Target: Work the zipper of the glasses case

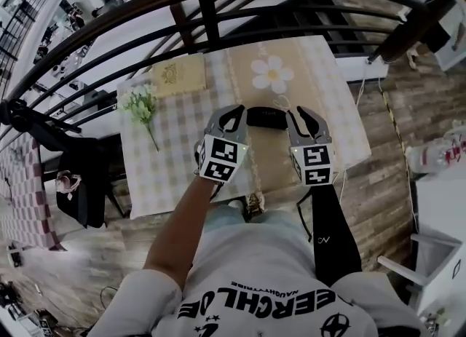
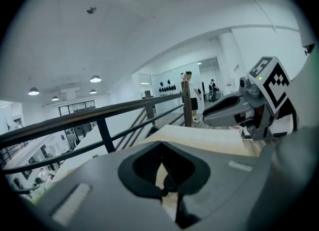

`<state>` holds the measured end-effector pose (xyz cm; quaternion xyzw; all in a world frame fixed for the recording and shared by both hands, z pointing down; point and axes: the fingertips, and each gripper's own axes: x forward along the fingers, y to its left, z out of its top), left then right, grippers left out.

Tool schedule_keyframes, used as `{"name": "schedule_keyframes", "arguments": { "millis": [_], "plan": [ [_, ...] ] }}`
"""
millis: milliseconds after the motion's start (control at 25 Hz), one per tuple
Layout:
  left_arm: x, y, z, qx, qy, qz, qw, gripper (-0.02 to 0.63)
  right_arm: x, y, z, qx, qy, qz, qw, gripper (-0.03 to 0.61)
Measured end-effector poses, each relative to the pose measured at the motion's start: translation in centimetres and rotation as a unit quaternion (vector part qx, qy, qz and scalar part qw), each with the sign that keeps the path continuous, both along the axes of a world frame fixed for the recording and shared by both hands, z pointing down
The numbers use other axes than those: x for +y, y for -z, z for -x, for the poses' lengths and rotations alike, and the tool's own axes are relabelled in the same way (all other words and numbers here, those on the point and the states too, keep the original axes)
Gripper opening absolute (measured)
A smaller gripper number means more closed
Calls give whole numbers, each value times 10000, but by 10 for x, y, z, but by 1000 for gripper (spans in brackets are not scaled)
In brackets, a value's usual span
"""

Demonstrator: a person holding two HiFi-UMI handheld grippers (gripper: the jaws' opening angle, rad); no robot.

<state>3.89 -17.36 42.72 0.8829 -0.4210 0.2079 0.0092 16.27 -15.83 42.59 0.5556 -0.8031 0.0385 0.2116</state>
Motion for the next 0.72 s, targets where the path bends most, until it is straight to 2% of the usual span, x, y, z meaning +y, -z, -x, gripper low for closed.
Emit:
{"name": "schedule_keyframes", "arguments": {
  "millis": [200,280,320,560,720],
  "plan": [
    [19,59,27,452,5,-475,9978,117,25,42,15,-94,-257,-388,9989,132],
    [26,77,34,643,-7,-622,9960,166,35,54,22,-94,-307,-505,9982,133],
    [30,85,38,712,-20,-686,9951,169,41,60,25,-84,-326,-557,9979,135],
    [51,115,51,1004,-114,-947,9904,196,67,87,30,-137,-453,-859,9952,150],
    [59,125,50,1053,-245,-1072,9883,214,74,97,30,-167,-511,-949,9940,158]
  ]
}}
